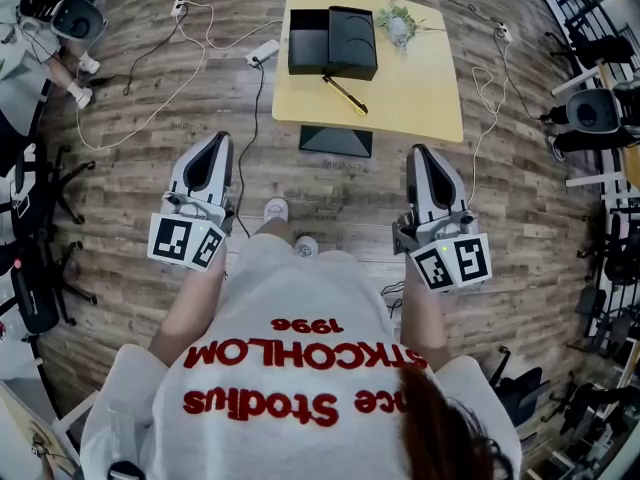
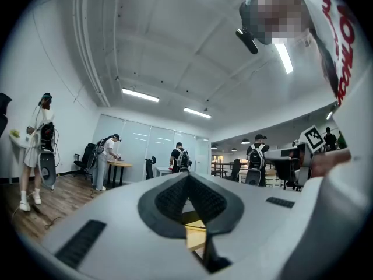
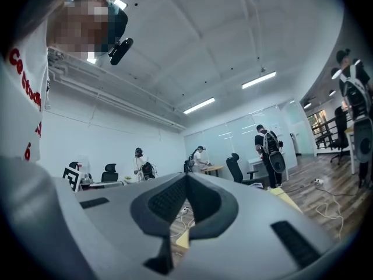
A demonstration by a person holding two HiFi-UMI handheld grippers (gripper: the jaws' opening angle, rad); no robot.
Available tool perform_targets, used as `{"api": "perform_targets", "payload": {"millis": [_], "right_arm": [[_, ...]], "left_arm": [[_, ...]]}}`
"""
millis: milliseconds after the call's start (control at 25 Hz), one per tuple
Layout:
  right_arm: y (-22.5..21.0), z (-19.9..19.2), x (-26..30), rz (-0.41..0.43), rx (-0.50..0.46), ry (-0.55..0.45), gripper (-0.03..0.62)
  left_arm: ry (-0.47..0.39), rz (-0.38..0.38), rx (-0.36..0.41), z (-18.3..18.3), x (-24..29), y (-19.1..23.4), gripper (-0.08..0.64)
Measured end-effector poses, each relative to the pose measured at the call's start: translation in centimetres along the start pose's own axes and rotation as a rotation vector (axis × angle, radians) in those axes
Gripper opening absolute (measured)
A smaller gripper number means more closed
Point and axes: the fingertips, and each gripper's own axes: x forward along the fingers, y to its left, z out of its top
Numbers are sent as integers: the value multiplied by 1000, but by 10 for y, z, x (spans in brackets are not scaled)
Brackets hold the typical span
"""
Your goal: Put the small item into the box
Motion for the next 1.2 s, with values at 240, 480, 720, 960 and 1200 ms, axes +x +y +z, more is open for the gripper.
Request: {"api": "perform_targets", "payload": {"millis": [240,480,720,960,1200], "right_arm": [[-10,0,9,-19,-3,6,5],[-23,-5,31,-48,7,20,5],[-39,-1,64,-60,14,19,5],[-50,4,112,-66,2,5,5],[-63,10,162,-90,-19,-3,5]], "left_arm": [[-1,-9,-13,-4,17,6,6],[1,-36,-29,-10,48,22,6],[-5,-41,-46,-11,86,45,6],[-11,-50,-67,-15,126,79,6],[-28,-92,-70,-11,181,116,6]]}}
